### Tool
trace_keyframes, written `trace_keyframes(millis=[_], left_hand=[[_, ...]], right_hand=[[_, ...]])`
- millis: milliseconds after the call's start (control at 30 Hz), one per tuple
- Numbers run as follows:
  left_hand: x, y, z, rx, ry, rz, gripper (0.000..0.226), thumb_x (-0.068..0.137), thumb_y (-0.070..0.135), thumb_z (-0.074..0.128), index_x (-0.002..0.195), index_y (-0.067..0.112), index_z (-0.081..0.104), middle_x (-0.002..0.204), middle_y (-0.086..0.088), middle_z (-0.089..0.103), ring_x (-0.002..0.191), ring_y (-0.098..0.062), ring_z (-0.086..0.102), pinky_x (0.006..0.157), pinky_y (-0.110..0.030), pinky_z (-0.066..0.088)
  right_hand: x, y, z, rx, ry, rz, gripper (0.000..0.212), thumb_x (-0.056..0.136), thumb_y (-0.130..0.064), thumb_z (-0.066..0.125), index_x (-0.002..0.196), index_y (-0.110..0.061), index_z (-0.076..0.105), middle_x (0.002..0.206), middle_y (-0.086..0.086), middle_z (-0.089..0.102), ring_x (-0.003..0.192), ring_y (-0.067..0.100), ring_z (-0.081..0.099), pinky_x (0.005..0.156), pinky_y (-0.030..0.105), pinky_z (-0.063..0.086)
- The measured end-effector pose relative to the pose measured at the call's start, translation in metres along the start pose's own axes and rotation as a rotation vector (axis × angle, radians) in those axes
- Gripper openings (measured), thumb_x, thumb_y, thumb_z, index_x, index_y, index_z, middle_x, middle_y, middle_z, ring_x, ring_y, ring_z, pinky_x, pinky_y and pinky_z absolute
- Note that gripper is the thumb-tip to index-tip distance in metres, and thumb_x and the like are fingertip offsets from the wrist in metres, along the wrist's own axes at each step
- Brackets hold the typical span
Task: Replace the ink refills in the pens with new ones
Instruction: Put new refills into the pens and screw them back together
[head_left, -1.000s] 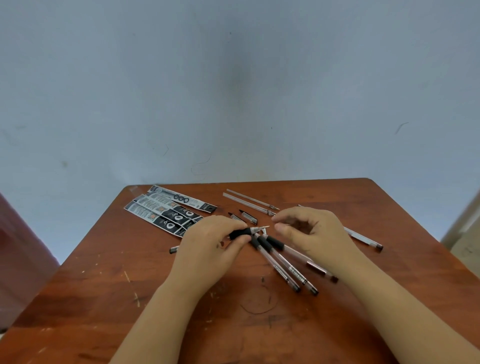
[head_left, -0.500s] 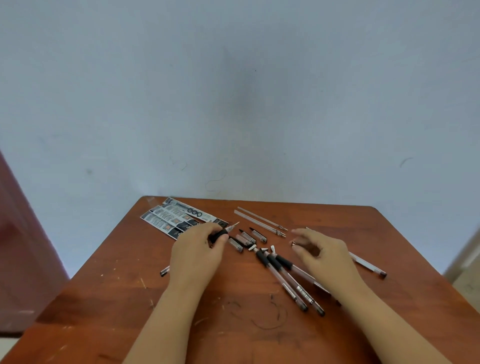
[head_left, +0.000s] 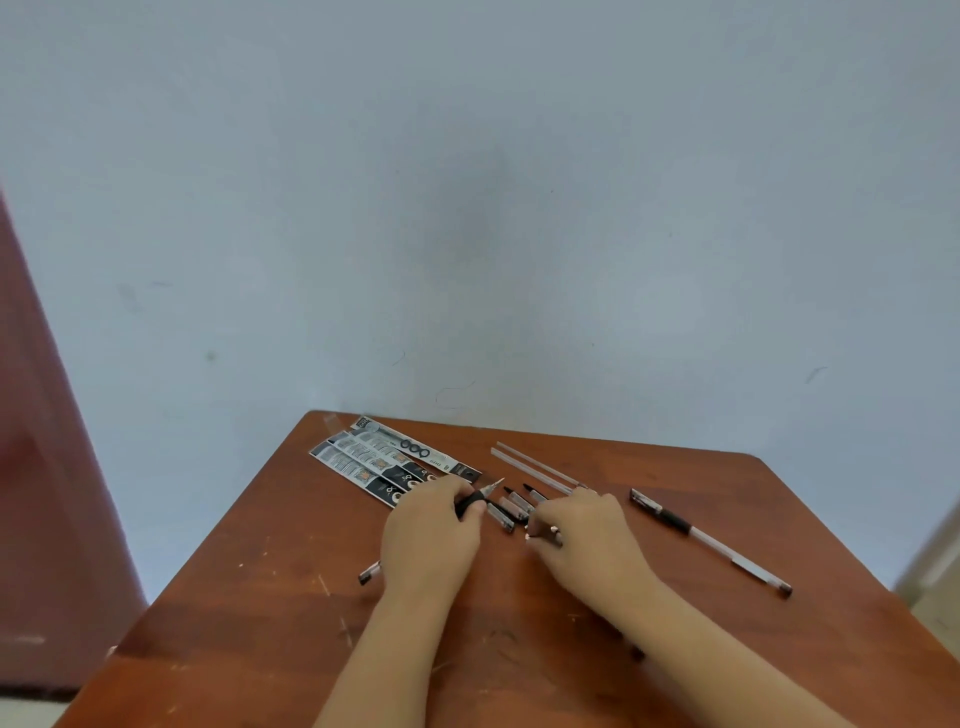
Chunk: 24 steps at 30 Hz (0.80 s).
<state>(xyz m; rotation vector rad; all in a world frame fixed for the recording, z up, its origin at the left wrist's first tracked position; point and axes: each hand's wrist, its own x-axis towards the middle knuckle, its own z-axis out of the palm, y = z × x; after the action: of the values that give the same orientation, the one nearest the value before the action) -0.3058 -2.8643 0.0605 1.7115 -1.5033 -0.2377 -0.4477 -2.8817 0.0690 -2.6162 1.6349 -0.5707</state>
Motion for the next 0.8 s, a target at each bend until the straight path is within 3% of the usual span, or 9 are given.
trace_keyframes(millis=[200, 400, 533, 600, 700, 800], left_hand=[[0.001, -0.002, 0.002, 0.002, -0.007, 0.039, 0.017, 0.088, 0.026, 0.053, 0.100, 0.020, 0.064, 0.098, 0.005, 0.065, 0.092, -0.012, 0.056, 0.079, -0.024, 0.042], [-0.001, -0.001, 0.002, 0.014, -0.029, 0.088, 0.017, 0.088, 0.027, 0.053, 0.100, 0.021, 0.063, 0.100, 0.006, 0.065, 0.094, -0.010, 0.055, 0.078, -0.022, 0.039], [-0.004, 0.006, -0.001, -0.037, -0.092, 0.196, 0.016, 0.085, 0.025, 0.058, 0.099, 0.021, 0.066, 0.098, 0.006, 0.066, 0.083, -0.006, 0.051, 0.077, -0.020, 0.038], [-0.007, 0.011, -0.001, -0.075, -0.133, 0.296, 0.017, 0.083, 0.023, 0.061, 0.099, 0.020, 0.068, 0.096, 0.004, 0.067, 0.082, -0.007, 0.052, 0.077, -0.018, 0.038], [-0.014, 0.018, 0.000, -0.079, -0.185, 0.444, 0.018, 0.080, 0.020, 0.066, 0.097, 0.016, 0.070, 0.095, 0.002, 0.068, 0.088, -0.009, 0.057, 0.078, -0.016, 0.038], [-0.017, 0.023, 0.001, -0.058, -0.243, 0.554, 0.012, 0.073, 0.018, 0.070, 0.085, 0.014, 0.073, 0.078, 0.000, 0.070, 0.074, -0.011, 0.061, 0.065, -0.016, 0.042]], right_hand=[[0.012, -0.003, 0.010, -0.076, -0.029, -0.036, 0.019, 0.086, -0.028, 0.054, 0.101, -0.020, 0.063, 0.105, -0.001, 0.066, 0.105, 0.018, 0.046, 0.082, 0.027, 0.031], [0.008, 0.004, 0.011, -0.027, 0.062, -0.068, 0.020, 0.085, -0.029, 0.055, 0.094, -0.016, 0.066, 0.098, 0.000, 0.067, 0.100, 0.018, 0.047, 0.073, 0.025, 0.028], [-0.009, 0.013, -0.010, 0.168, 0.176, -0.024, 0.015, 0.085, -0.027, 0.056, 0.092, -0.019, 0.066, 0.087, -0.010, 0.064, 0.084, 0.007, 0.044, 0.066, 0.016, 0.030], [-0.020, 0.016, -0.024, 0.351, 0.183, 0.023, 0.012, 0.084, -0.021, 0.057, 0.092, -0.029, 0.061, 0.079, -0.021, 0.056, 0.077, -0.003, 0.046, 0.065, 0.007, 0.034], [-0.033, 0.021, -0.035, 0.557, 0.153, 0.055, 0.030, 0.081, -0.015, 0.061, 0.087, -0.042, 0.052, 0.082, -0.025, 0.057, 0.076, -0.012, 0.053, 0.068, 0.003, 0.039], [-0.041, 0.023, -0.033, 0.585, 0.113, 0.079, 0.026, 0.079, -0.014, 0.063, 0.099, -0.032, 0.061, 0.081, -0.025, 0.058, 0.081, -0.013, 0.053, 0.068, 0.002, 0.041]])
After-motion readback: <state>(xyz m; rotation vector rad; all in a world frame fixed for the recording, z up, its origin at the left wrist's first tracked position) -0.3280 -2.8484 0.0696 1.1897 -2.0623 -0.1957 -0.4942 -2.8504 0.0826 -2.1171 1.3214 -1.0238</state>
